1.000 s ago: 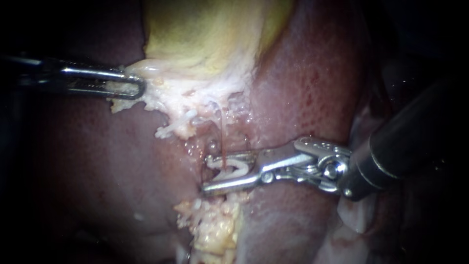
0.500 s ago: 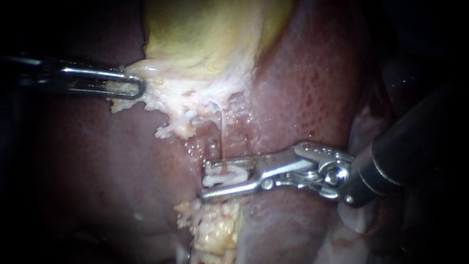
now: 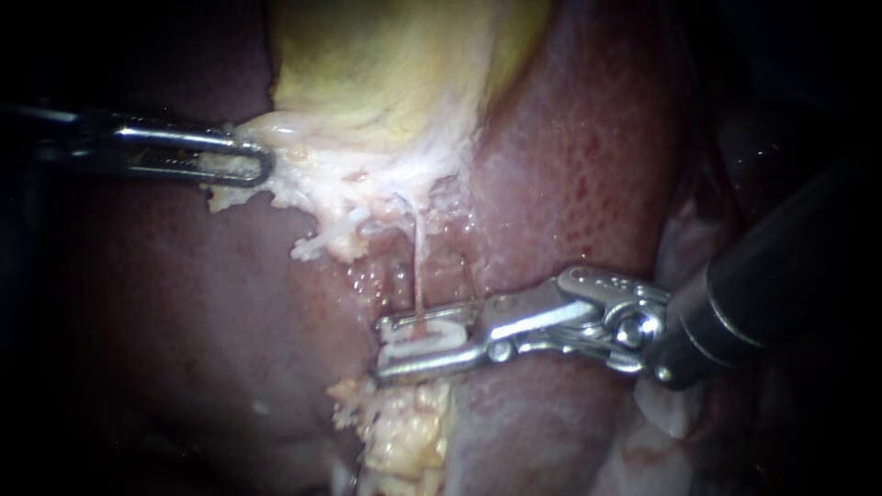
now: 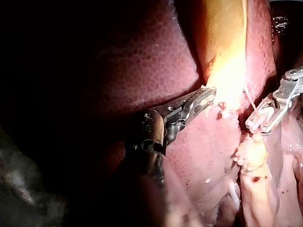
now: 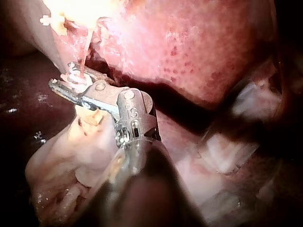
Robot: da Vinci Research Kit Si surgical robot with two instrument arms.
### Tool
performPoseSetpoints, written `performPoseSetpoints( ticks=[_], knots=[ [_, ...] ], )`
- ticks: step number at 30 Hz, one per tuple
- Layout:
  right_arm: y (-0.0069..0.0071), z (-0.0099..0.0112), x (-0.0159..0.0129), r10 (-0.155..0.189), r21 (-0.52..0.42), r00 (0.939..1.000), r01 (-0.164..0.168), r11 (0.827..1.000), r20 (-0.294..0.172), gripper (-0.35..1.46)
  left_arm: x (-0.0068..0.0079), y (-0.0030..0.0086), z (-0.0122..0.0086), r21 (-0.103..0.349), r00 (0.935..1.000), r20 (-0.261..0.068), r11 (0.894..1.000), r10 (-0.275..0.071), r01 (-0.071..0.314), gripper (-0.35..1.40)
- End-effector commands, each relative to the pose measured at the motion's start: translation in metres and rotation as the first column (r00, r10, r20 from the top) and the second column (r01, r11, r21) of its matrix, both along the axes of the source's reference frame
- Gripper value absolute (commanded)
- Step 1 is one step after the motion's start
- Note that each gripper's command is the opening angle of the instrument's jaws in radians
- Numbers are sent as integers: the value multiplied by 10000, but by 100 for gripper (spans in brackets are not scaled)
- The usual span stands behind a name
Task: Clipping second clip right tube
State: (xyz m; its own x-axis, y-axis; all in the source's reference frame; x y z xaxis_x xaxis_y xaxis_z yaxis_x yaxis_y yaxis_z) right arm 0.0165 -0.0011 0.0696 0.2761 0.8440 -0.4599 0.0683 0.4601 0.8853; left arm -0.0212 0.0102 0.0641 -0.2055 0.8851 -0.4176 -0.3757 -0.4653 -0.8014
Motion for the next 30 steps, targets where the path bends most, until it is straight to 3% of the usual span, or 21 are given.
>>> performPoseSetpoints(
  ticks=[1,7,30],
  knots=[
    [0,0,-1,8,2,10000,-8,10000,9,2,0,0,0,0,10000,0,10000,0,0,-35],
    [-1,-1,-4,18,343,10000,-21,9994,97,-35,0,0,0,0,10000,0,10000,0,0,-35],
    [-3,1,-10,23,893,9997,-45,9960,248,-35,-1,1,1,1,10000,-2,10000,-3,3,-35]
  ],
)
